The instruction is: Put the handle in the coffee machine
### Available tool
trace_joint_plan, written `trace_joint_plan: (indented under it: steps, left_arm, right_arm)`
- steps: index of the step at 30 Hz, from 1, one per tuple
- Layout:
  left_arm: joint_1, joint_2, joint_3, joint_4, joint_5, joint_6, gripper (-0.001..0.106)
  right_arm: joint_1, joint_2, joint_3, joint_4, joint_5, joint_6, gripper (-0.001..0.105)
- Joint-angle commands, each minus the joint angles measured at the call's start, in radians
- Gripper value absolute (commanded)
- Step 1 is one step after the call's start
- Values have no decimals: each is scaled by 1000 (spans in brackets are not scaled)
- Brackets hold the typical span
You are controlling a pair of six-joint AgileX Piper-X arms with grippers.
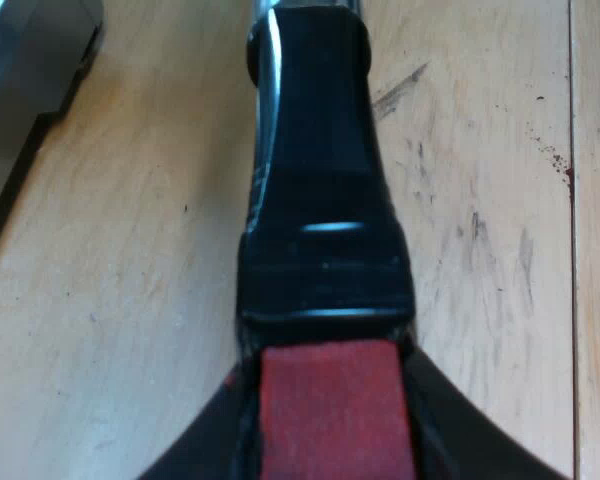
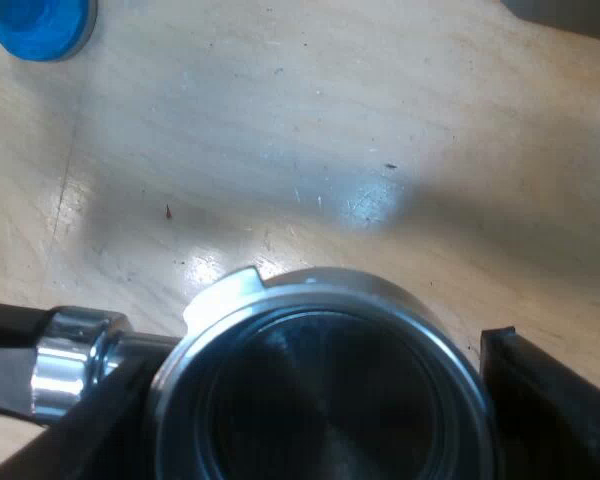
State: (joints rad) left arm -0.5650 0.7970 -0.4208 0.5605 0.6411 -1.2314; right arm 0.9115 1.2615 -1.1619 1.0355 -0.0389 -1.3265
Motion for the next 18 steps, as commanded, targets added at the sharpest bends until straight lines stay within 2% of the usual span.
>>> trace_joint_plan:
  steps: [1,11,15,18]
  left_arm:
    - [-2,-3,-3,-13,28,10,0]
    - [-2,-3,-3,-17,29,10,0]
    - [-2,-3,-3,-12,29,8,0]
    - [16,-11,-3,-12,29,-18,0]
  right_arm:
    - [-1,-18,-10,-5,-26,-30,76]
    - [-1,-18,-10,-5,-23,-30,77]
    - [-1,-23,-10,-5,23,-30,77]
    - [-1,-43,-10,-5,111,-30,77]
